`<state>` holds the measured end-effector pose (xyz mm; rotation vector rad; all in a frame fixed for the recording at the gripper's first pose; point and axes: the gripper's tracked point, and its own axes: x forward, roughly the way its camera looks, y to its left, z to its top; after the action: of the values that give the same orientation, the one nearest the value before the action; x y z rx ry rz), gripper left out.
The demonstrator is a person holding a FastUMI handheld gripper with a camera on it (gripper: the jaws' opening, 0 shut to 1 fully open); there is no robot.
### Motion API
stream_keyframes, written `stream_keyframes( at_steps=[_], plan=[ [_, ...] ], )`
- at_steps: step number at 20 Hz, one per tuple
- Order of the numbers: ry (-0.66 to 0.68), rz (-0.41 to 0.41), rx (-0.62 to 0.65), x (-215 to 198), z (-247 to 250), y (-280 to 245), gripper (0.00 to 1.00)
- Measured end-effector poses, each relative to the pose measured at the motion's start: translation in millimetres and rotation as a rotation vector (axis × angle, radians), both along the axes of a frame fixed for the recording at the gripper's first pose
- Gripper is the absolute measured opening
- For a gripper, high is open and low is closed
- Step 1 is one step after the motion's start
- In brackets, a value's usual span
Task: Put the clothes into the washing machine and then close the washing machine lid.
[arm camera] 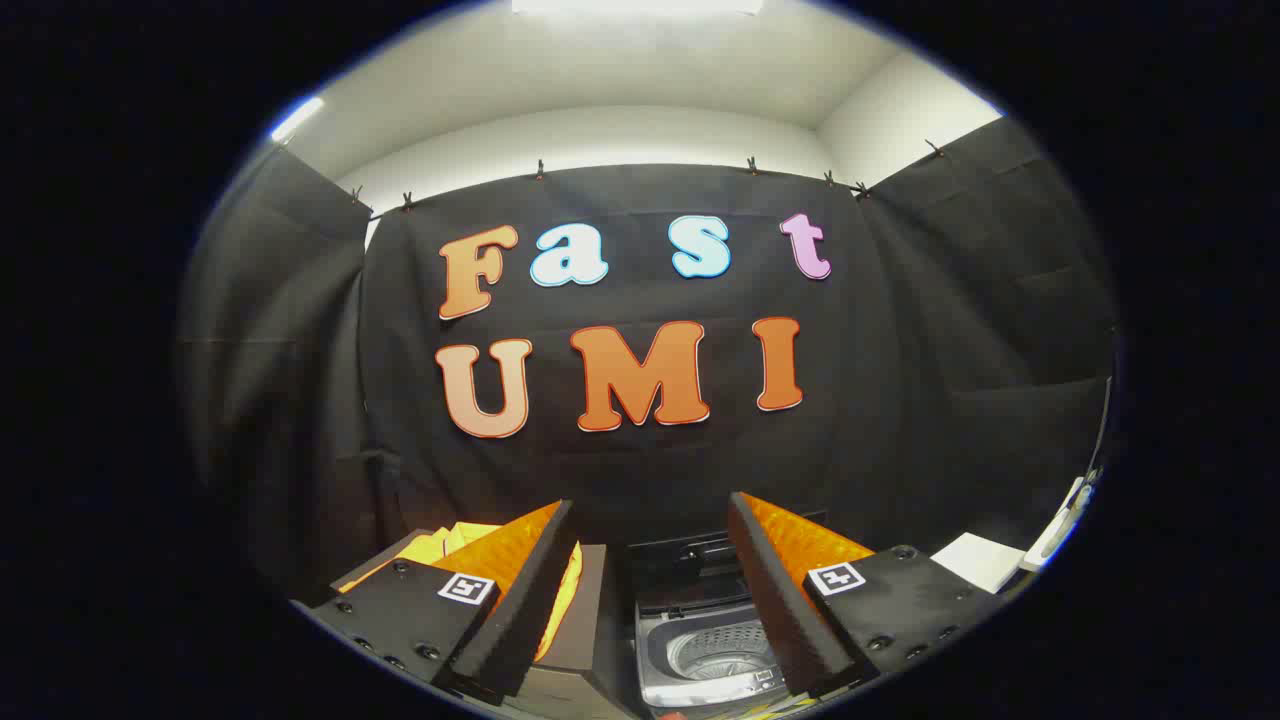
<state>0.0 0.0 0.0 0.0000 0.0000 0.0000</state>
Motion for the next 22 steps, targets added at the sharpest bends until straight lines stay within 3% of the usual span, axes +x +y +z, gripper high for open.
stream_keyframes(
  at_steps=[22],
  plan=[
    [0.001, -0.003, -0.071, 10.9, 4.5, 3.8, 0.98]
  ],
)
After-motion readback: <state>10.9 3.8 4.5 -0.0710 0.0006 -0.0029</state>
